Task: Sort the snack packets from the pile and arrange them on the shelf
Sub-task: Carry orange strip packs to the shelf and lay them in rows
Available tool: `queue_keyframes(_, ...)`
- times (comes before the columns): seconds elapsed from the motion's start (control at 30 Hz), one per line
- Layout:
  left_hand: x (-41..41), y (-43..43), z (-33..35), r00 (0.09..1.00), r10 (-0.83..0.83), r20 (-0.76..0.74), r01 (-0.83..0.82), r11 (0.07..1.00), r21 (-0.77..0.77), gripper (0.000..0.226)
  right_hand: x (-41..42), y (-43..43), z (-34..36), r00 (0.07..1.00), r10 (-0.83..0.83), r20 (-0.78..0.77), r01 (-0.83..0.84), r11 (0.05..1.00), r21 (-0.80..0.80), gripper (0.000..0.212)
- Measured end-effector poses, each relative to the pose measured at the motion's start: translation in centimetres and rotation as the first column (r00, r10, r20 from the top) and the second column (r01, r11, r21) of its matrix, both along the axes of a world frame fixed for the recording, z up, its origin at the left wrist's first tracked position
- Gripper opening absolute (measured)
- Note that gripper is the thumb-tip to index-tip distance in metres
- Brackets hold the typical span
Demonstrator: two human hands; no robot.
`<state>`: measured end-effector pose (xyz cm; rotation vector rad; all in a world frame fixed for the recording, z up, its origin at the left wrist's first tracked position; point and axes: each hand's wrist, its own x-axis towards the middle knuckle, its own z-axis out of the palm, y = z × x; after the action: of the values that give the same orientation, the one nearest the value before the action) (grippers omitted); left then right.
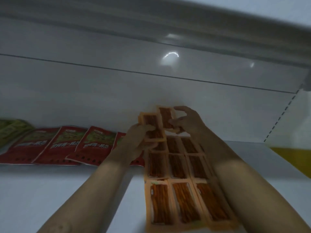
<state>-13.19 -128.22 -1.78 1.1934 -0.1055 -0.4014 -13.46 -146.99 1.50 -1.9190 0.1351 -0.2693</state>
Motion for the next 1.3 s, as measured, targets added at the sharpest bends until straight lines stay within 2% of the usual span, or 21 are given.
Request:
queue_keyframes(0.1, 0.3, -0.7, -0.5, 0.996, 0.078, -0.042, -0.078, 0.997, 0.007, 0.012, -0.5, -2.5, -1.7, 0.995, -0.075, -0.062, 0.073, 0.997, -0.025, 0.047)
queue_keyframes(0.17, 0.3, -1.1, -1.2, 0.996, 0.073, -0.044, -0.073, 0.997, -0.001, 0.013, -0.6, -3.4, -3.3, 0.989, -0.068, -0.128, 0.064, 0.997, -0.035, 0.038)
queue_keyframes(0.23, 0.3, -1.4, -2.0, 0.997, 0.072, -0.040, -0.072, 0.997, 0.012, 0.014, -0.3, -4.0, -4.5, 0.984, -0.069, -0.165, 0.051, 0.993, -0.110, 0.031)
queue_keyframes(0.33, 0.3, -1.4, -2.6, 0.996, 0.093, -0.014, -0.092, 0.994, 0.063, 0.011, 0.5, -4.5, -5.3, 0.979, -0.099, -0.180, 0.053, 0.968, -0.245, 0.028)
queue_keyframes(0.47, 0.9, -1.0, -3.3, 0.996, 0.078, 0.044, -0.085, 0.982, 0.170, 0.010, 1.0, -4.2, -5.8, 0.969, -0.126, -0.211, 0.073, 0.968, -0.241, 0.025)
queue_keyframes(0.53, 1.0, -0.9, -3.8, 0.995, 0.071, 0.068, -0.083, 0.977, 0.199, 0.011, 1.1, -3.8, -5.9, 0.969, -0.131, -0.208, 0.064, 0.951, -0.301, 0.023)
queue_keyframes(0.6, 1.1, -1.0, -4.1, 0.995, 0.068, 0.078, -0.083, 0.977, 0.199, 0.013, 1.3, -3.7, -6.1, 0.972, -0.131, -0.193, 0.022, 0.875, -0.484, 0.025)
queue_keyframes(0.67, 1.1, -1.1, -4.2, 0.994, 0.062, 0.086, -0.078, 0.976, 0.202, 0.012, 1.3, -3.6, -6.4, 0.966, -0.156, -0.208, -0.020, 0.753, -0.658, 0.024)
queue_keyframes(0.73, 1.2, -1.2, -4.3, 0.993, 0.059, 0.106, -0.081, 0.974, 0.211, 0.014, 0.9, -3.3, -6.4, 0.960, -0.200, -0.198, -0.015, 0.664, -0.747, 0.020)
queue_keyframes(0.77, 1.2, -1.2, -4.3, 0.991, 0.058, 0.121, -0.084, 0.971, 0.225, 0.016, 0.7, -3.2, -6.4, 0.964, -0.212, -0.162, 0.015, 0.650, -0.760, 0.019)
queue_keyframes(0.8, 1.1, -1.3, -4.2, 0.989, 0.057, 0.136, -0.089, 0.966, 0.241, 0.019, 0.5, -3.2, -6.3, 0.971, -0.216, -0.104, 0.068, 0.665, -0.744, 0.020)
queue_keyframes(0.87, 0.8, -1.5, -4.0, 0.985, 0.054, 0.163, -0.096, 0.960, 0.262, 0.028, -0.1, -2.8, -5.5, 0.981, -0.193, -0.030, 0.143, 0.816, -0.560, 0.023)
queue_keyframes(0.93, 0.6, -1.8, -3.7, 0.980, 0.057, 0.191, -0.107, 0.958, 0.265, 0.035, -0.9, -2.2, -4.4, 0.993, -0.080, -0.089, 0.054, 0.963, -0.266, 0.031)
queue_keyframes(0.97, 0.4, -2.1, -3.6, 0.974, 0.057, 0.218, -0.116, 0.956, 0.269, 0.034, -1.4, -1.8, -3.9, 0.992, -0.010, -0.124, -0.012, 0.985, -0.173, 0.035)
queue_keyframes(1.07, -0.4, -3.2, -2.7, 0.958, 0.031, 0.286, -0.111, 0.956, 0.270, 0.034, -2.4, -1.5, -2.9, 0.993, 0.067, -0.092, -0.083, 0.981, -0.176, 0.041)
queue_keyframes(1.13, -0.6, -3.8, -2.2, 0.974, 0.011, 0.228, -0.056, 0.980, 0.191, 0.041, -2.4, -2.1, -2.2, 0.999, 0.021, -0.046, -0.027, 0.991, -0.130, 0.047)
queue_keyframes(1.2, -0.5, -4.1, -1.5, 0.990, -0.017, 0.136, 0.001, 0.993, 0.114, 0.034, -2.5, -3.1, -1.4, 0.999, -0.019, -0.029, 0.018, 0.999, -0.040, 0.050)
queue_keyframes(1.3, -0.2, -4.5, -0.6, 0.992, -0.081, 0.096, 0.069, 0.990, 0.120, 0.026, -3.0, -4.0, -0.6, 0.999, -0.008, -0.032, 0.011, 0.995, 0.097, 0.044)
